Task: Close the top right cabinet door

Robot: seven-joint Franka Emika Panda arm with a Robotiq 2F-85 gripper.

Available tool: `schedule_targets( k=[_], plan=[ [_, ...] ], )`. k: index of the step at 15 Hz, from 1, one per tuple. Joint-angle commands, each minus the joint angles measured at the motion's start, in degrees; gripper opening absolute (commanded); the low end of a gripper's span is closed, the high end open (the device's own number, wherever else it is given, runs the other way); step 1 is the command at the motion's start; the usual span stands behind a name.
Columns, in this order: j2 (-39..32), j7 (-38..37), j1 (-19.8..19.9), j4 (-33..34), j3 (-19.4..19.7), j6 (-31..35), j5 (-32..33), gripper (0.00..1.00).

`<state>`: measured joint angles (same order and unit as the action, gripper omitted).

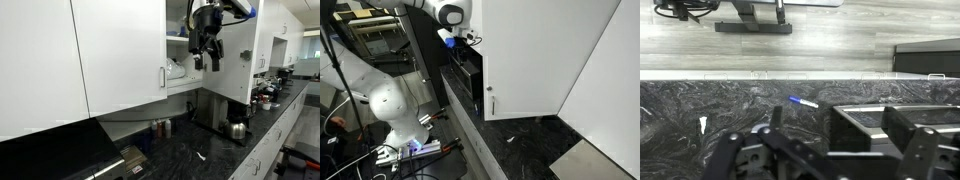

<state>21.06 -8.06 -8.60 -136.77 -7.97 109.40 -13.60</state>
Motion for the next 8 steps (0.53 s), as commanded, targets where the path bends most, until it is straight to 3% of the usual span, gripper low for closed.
schedule_targets(
  k=[1, 8],
  plan=[
    [6.91, -2.02, 0.16, -4.76, -1.88, 1.6, 2.53, 1.0],
    [18.16, -5.75, 2.45, -10.52, -1.61, 4.7, 8.26, 1.0]
  ],
)
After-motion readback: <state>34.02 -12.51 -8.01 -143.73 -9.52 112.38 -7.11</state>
